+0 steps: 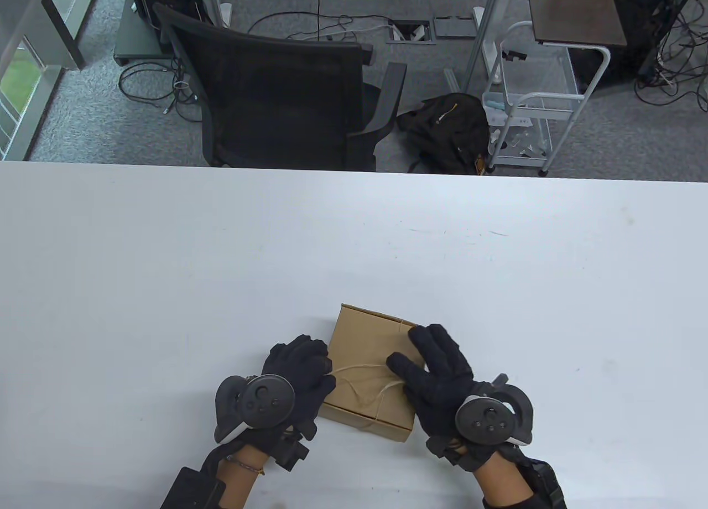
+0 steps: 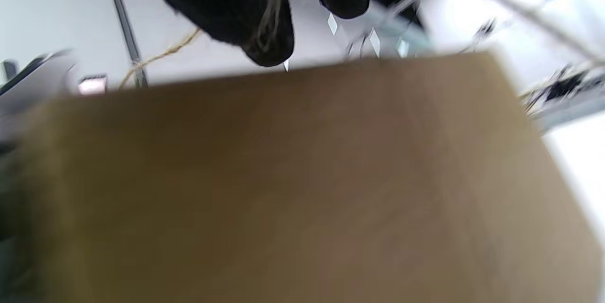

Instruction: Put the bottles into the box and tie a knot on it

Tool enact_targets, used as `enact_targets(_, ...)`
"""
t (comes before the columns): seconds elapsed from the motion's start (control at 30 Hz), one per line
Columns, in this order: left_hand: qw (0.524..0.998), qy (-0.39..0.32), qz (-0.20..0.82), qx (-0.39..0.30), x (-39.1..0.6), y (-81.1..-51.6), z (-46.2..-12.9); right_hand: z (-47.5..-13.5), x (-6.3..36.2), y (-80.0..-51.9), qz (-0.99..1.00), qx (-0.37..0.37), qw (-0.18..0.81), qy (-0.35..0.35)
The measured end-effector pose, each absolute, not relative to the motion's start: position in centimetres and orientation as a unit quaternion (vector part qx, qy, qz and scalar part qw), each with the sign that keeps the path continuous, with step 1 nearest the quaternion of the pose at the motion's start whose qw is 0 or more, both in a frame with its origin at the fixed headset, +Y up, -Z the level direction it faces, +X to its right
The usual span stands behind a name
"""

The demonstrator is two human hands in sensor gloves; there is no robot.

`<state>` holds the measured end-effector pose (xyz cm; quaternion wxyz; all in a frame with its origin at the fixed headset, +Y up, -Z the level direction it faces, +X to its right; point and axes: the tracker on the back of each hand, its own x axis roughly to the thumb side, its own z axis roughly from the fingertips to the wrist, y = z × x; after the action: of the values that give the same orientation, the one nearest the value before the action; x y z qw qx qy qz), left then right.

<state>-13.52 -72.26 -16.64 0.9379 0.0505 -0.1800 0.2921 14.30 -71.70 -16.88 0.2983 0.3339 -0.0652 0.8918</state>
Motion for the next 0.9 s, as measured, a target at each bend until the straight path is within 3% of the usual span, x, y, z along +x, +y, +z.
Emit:
enact_targets(0.07, 0.938, -0.185, 0.288, 0.051, -13.5, -72.2, -16.5, -16.9, 13.4, -72.4, 0.885, 0.352, 0.301, -0.048)
enact_targets(0.17, 0.936, -0.186, 0.294, 0.056, -13.7, -71.9, -16.5, -17.2, 13.7, -72.9, 0.908, 0.322, 0.268, -0.024)
enact_targets(0.27, 0.923, -0.192, 0.328, 0.059, -14.3, -71.3, -16.5, -17.4, 14.5, -73.1, 0.902, 0.302, 0.305, -0.048)
enact_targets(0.4, 0.909, -0.193, 0.364, 0.061, -14.8, -71.1, -16.4, -17.6, 16.2, -72.3, 0.888, 0.24, 0.367, -0.136)
enact_targets(0.5, 0.918, -0.192, 0.342, 0.064, -14.6, -71.2, -16.4, -17.8, 17.7, -71.9, 0.879, 0.198, 0.411, -0.14)
enact_targets(0.73, 0.905, -0.206, 0.369, 0.054, -15.0, -70.6, -16.5, -19.1, 21.0, -73.8, 0.857, 0.059, 0.503, -0.096)
enact_targets(0.9, 0.884, -0.26, 0.387, 0.025, -15.4, -70.4, -16.6, -19.5, 21.9, -75.3, 0.85, -0.024, 0.525, -0.043)
